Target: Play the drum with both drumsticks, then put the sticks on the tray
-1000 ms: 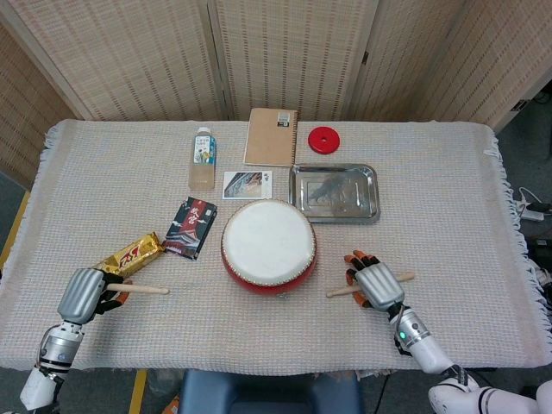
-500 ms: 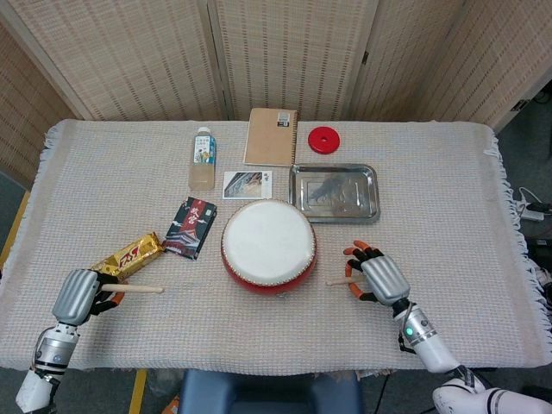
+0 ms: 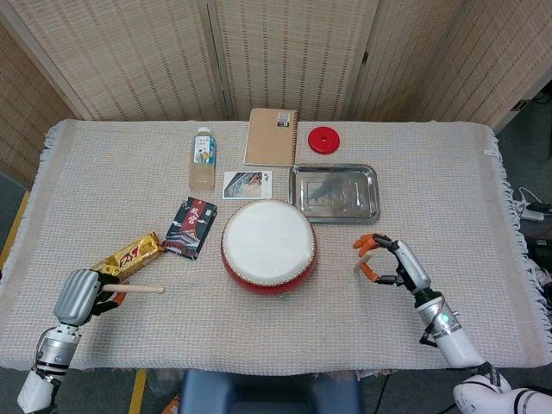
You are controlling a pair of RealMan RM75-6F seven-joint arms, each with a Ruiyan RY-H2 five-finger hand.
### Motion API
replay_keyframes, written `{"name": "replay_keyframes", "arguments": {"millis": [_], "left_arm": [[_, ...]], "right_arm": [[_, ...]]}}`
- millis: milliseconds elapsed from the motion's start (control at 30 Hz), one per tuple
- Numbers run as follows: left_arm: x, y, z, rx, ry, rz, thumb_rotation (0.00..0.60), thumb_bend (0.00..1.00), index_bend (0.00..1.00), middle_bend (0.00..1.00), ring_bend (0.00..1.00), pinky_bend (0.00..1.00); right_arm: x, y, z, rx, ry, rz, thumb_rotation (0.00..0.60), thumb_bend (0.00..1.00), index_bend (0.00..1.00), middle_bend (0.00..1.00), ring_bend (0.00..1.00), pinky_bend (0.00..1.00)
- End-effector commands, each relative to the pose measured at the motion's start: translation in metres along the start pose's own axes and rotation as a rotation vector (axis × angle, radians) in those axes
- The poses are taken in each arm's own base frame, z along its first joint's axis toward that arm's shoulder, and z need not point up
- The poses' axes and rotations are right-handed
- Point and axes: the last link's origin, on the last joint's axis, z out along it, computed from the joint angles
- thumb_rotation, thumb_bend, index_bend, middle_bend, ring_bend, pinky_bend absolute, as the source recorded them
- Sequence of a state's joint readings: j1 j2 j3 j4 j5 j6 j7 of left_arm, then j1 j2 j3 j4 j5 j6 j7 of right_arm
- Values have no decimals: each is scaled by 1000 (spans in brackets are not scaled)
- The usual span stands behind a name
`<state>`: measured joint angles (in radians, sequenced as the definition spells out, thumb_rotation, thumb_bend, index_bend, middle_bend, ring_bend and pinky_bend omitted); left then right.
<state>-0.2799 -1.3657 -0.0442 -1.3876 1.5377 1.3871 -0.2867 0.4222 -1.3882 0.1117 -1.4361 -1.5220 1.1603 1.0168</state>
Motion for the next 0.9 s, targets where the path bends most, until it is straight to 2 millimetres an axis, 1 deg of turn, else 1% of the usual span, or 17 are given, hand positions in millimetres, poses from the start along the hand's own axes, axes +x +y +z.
{"name": "replay_keyframes", "arguments": {"millis": [33, 133, 200, 300, 433, 500, 567, 667, 767, 800, 900], "left_arm": [[0, 0, -1, 1, -1, -1, 600, 467, 1000, 1000, 1000, 1000], [0, 0, -2, 4, -4, -1, 600, 461, 1000, 1000, 1000, 1000], [0, -1, -3, 7, -6, 0, 600, 461, 1000, 1000, 1000, 1000], [-1, -2, -4, 12, -9, 0, 600, 461, 1000, 1000, 1000, 1000], [-1, -2, -6, 14, -14, 2, 600, 462, 1000, 1000, 1000, 1000], [-1, -3, -6, 16, -13, 2, 600, 462, 1000, 1000, 1000, 1000], [0, -3, -7, 15, -12, 2, 600, 462, 1000, 1000, 1000, 1000], [0, -3, -8, 13, -14, 2, 600, 462, 1000, 1000, 1000, 1000], [-1, -3, -8, 12, -15, 2, 600, 462, 1000, 1000, 1000, 1000], [-1, -3, -8, 12, -15, 2, 600, 462, 1000, 1000, 1000, 1000], [-1, -4, -10, 16, -17, 2, 600, 462, 1000, 1000, 1000, 1000]], "right_arm": [[28, 9, -1, 33, -29, 298, 600, 405, 739, 377, 252, 332], [31, 22, 0, 9, -59, 335, 600, 406, 731, 385, 271, 343], [33, 28, 1, 4, -62, 373, 600, 407, 700, 387, 275, 345], [34, 36, 1, -1, -68, 406, 600, 407, 597, 387, 275, 344], [36, 46, 3, 2, -73, 456, 600, 406, 421, 387, 275, 344], [36, 50, 3, 4, -84, 459, 600, 400, 376, 387, 275, 344], [36, 53, 4, 7, -90, 464, 600, 371, 337, 387, 274, 344], [38, 58, 4, 9, -85, 468, 599, 330, 324, 387, 273, 344], [38, 59, 5, 7, -80, 474, 600, 325, 339, 387, 273, 344], [39, 60, 5, 7, -80, 475, 600, 326, 351, 387, 273, 344], [38, 64, 4, 5, -79, 468, 599, 326, 434, 387, 287, 355]]}}
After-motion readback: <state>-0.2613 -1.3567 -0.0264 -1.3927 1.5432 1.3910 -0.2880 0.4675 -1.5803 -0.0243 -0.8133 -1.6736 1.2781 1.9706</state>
